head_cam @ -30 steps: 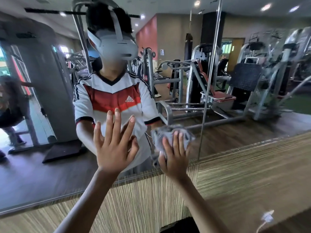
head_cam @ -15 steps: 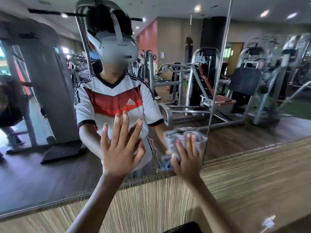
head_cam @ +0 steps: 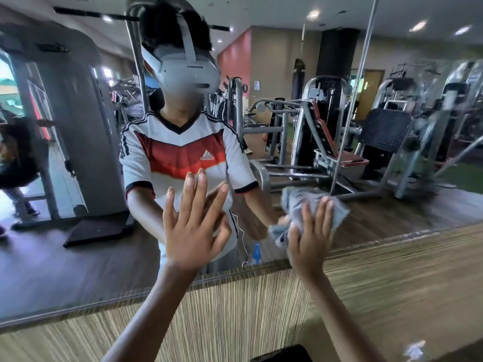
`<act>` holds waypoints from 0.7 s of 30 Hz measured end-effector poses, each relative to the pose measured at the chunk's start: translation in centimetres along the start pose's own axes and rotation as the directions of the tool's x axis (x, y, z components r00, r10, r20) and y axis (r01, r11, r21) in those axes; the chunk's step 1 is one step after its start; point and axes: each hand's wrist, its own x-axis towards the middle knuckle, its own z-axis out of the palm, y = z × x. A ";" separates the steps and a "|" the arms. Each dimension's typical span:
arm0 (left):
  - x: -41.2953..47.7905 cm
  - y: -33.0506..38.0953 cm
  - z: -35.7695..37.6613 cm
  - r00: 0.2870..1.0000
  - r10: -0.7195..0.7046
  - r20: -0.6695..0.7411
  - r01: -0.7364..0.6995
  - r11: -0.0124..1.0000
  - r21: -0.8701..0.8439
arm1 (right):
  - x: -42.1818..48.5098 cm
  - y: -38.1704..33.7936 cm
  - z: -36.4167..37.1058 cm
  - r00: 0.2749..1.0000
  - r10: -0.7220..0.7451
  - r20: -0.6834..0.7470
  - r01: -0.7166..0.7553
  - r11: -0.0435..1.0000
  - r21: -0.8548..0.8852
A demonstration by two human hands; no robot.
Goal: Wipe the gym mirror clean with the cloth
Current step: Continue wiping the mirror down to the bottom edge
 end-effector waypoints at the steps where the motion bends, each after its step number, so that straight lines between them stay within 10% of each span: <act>1: 0.1 0.1 0.0 1.000 -0.005 -0.001 0.005 1.000 -0.001 | 1.7 -0.2 -0.1 0.995 0.094 -0.035 -0.093 0.995 0.022; 6: -0.3 -0.1 0.1 1.000 -0.007 0.003 0.007 1.000 -0.012 | 9.7 -5.9 -0.1 0.928 0.336 -0.163 -0.309 0.935 0.172; 12: -0.2 -0.1 0.1 1.000 0.003 -0.009 -0.003 1.000 -0.020 | 0.3 -2.3 0.9 0.971 -0.238 -0.006 0.238 0.971 0.003; 18: 0.0 0.2 0.0 1.000 -0.011 -0.009 0.011 1.000 -0.021 | 9.2 -3.2 -0.1 0.926 0.321 -0.197 -0.300 0.945 0.128; 21: -0.1 0.1 0.0 1.000 -0.004 -0.004 0.004 1.000 -0.030 | 11.7 -6.8 -0.1 0.943 0.260 -0.206 -0.237 0.963 0.129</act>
